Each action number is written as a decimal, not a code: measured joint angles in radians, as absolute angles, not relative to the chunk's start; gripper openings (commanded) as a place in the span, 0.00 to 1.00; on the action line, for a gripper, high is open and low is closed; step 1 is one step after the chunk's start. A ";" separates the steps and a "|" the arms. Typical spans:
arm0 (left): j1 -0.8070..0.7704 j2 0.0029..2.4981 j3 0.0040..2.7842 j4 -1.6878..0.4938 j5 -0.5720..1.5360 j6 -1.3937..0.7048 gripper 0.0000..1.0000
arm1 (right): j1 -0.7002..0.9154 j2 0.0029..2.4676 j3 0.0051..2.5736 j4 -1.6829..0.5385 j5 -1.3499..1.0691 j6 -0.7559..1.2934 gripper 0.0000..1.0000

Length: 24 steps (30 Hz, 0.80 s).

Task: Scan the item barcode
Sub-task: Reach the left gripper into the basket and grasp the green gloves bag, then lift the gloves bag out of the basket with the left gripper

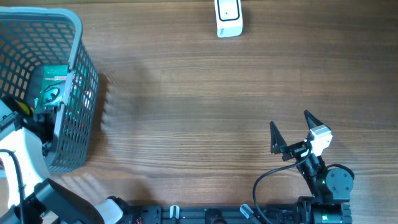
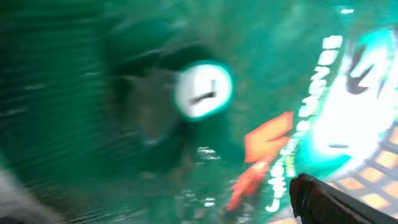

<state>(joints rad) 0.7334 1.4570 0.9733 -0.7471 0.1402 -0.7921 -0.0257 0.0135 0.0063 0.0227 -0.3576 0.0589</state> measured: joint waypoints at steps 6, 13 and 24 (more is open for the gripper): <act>0.725 1.457 0.973 -0.678 0.205 -0.797 0.62 | -0.026 0.014 0.006 0.023 -0.357 0.059 1.00; 0.624 1.489 0.973 -0.586 0.221 -0.807 0.06 | -0.026 0.014 0.006 0.023 -0.357 0.059 1.00; 0.599 1.478 0.971 -0.507 0.234 -0.799 0.04 | -0.026 0.014 0.006 0.023 -0.357 0.059 1.00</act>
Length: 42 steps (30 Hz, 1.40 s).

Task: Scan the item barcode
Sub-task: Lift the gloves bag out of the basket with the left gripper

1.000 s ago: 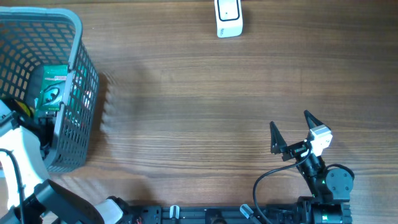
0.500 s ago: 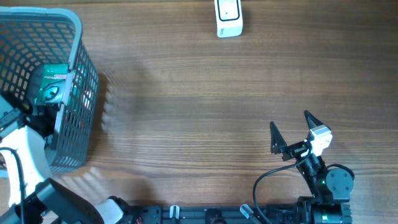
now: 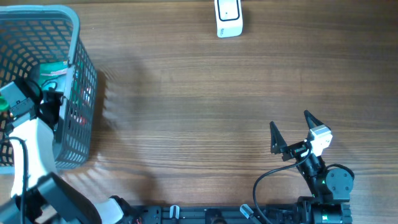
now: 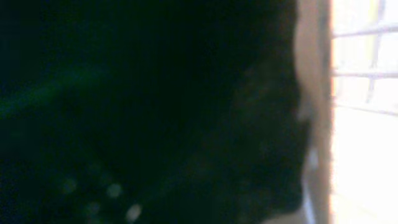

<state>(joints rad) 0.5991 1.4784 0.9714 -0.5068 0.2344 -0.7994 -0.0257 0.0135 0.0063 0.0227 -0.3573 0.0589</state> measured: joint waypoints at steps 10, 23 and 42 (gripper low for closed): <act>0.611 1.179 1.038 -0.500 0.235 -0.799 0.04 | -0.026 0.014 0.006 0.023 -0.358 0.059 1.00; 0.611 0.725 1.054 -0.489 0.317 -0.861 0.04 | -0.026 0.014 0.006 0.023 -0.358 0.059 1.00; 0.397 0.644 1.061 -0.855 0.765 -0.670 0.04 | -0.026 0.014 0.006 0.023 -0.357 0.059 1.00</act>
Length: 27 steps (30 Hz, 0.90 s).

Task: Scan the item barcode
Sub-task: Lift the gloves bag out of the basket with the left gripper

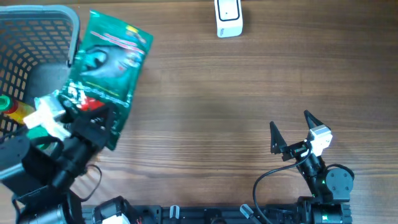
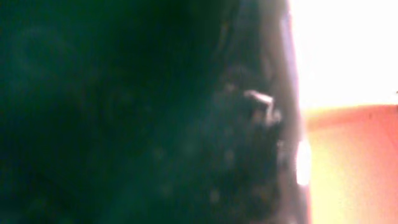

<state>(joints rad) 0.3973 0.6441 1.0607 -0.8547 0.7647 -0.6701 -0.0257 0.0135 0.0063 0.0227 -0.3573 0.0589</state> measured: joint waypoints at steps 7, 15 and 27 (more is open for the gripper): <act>0.247 0.645 0.938 -0.869 0.702 -0.666 0.04 | -0.026 0.014 0.006 0.023 -0.358 0.059 1.00; 0.031 0.654 0.678 -0.593 0.670 -0.693 0.04 | -0.026 0.014 0.006 0.023 -0.358 0.059 1.00; -0.580 1.031 0.612 -0.256 0.179 -0.940 0.04 | -0.026 0.014 0.006 0.023 -0.358 0.059 1.00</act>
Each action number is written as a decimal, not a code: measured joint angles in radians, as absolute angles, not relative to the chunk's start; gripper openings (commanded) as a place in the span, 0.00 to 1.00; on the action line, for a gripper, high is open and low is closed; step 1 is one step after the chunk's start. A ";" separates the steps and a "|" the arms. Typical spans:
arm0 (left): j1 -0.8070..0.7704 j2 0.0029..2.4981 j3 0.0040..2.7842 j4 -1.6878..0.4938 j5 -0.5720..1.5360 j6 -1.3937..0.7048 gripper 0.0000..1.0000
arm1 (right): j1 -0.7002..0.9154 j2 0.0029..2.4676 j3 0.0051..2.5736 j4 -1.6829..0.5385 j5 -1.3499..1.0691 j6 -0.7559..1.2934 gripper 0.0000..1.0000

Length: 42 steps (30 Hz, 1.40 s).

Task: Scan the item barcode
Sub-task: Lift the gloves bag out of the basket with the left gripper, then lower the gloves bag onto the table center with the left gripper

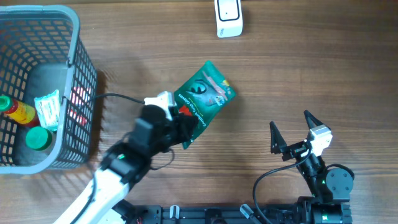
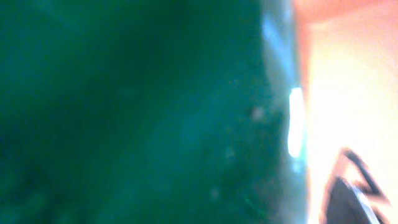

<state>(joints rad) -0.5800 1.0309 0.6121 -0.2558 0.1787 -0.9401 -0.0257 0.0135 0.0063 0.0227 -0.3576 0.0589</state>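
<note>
A green snack pouch [image 1: 202, 99] hangs over the middle of the table, its near end gripped by my left gripper [image 1: 180, 124], which is shut on it. The pouch's green surface [image 2: 137, 112] fills the left wrist view, blurred, and hides the fingers. The white barcode scanner [image 1: 229, 17] lies at the table's far edge, well beyond the pouch. My right gripper [image 1: 291, 132] stands open near the front right, with nothing between its fingers.
A grey mesh basket [image 1: 81, 93] sits at the far left, holding a red-capped bottle [image 1: 15, 111], a green-lidded jar [image 1: 38, 138] and a small packet [image 1: 46, 109]. Arm bases and cables run along the front edge.
My left gripper has carried the pouch from beside the basket's right wall to the middle of the table. The pouch has turned and now points toward the far right. The right arm stayed still.
The pouch lay inside the basket with my left gripper right at it. Then the gripper was deep in the basket against the pouch. Later the pouch was held outside the basket's right wall, and now it hangs over mid-table.
</note>
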 measured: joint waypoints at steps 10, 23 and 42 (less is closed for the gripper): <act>-0.658 1.327 0.606 -0.023 0.015 -1.360 0.15 | -0.026 0.014 0.006 0.023 -0.357 0.059 1.00; -0.739 1.448 0.606 0.023 0.126 -1.455 0.80 | -0.026 0.014 0.006 0.023 -0.357 0.059 1.00; -0.740 1.380 0.614 -0.196 0.316 -1.473 0.99 | -0.026 0.014 0.006 0.023 -0.358 0.059 1.00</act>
